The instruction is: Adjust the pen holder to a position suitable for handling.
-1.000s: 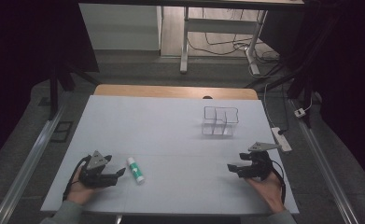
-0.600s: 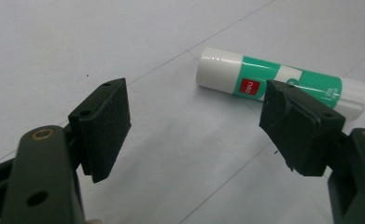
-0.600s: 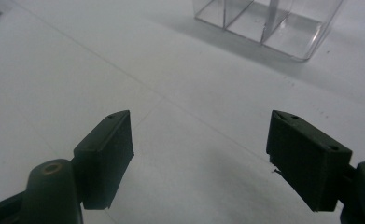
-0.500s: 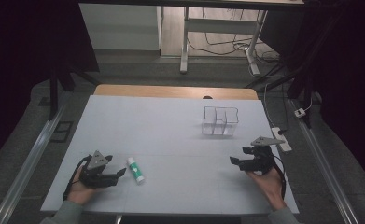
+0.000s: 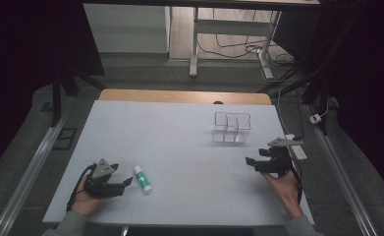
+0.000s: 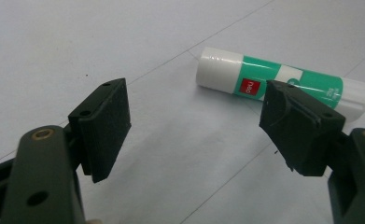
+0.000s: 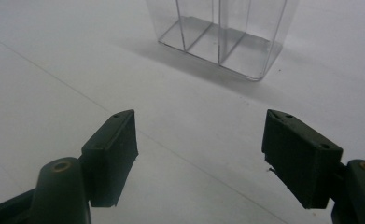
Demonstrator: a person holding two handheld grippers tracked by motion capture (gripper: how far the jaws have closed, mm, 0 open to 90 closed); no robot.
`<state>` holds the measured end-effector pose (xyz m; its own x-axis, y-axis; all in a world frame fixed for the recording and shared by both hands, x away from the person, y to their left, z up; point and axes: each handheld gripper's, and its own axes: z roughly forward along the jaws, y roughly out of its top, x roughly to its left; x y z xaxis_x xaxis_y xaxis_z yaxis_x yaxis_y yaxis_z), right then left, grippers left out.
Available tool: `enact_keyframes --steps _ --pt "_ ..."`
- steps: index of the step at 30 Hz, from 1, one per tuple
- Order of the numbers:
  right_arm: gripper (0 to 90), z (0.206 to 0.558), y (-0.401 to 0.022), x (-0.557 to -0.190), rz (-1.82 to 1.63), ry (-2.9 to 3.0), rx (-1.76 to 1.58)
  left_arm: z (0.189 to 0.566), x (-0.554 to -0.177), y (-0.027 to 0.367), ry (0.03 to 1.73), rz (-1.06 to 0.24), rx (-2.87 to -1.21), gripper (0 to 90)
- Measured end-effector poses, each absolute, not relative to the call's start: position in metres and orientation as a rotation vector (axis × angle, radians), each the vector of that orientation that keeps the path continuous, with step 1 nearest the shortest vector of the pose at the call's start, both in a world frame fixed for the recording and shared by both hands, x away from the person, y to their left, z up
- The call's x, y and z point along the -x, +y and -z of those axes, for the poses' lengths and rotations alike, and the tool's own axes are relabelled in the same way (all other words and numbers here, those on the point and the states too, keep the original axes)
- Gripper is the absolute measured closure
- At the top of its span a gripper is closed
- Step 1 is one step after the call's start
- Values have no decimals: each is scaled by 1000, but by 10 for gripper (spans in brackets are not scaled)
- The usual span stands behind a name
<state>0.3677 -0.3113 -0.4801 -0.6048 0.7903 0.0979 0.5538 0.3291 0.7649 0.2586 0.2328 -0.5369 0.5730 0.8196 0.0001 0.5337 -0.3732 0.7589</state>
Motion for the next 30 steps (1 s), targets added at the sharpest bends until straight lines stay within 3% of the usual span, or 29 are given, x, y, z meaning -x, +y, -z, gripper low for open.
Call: enact_keyframes --steps 12,13,23,30 --pt "388 482 -311 -379 -1109 2257 -1250 537 -258 232 1075 -494 -2070 243" --pt "436 481 -312 -381 -1091 2244 -1260 537 -258 232 1074 -495 -2070 242" --pt "620 481 -318 -396 -1069 2191 -1318 537 -259 232 1077 -494 -2070 243" --pt "842 483 -316 -413 -1042 2203 -1328 537 -258 233 1079 -496 -2070 242"
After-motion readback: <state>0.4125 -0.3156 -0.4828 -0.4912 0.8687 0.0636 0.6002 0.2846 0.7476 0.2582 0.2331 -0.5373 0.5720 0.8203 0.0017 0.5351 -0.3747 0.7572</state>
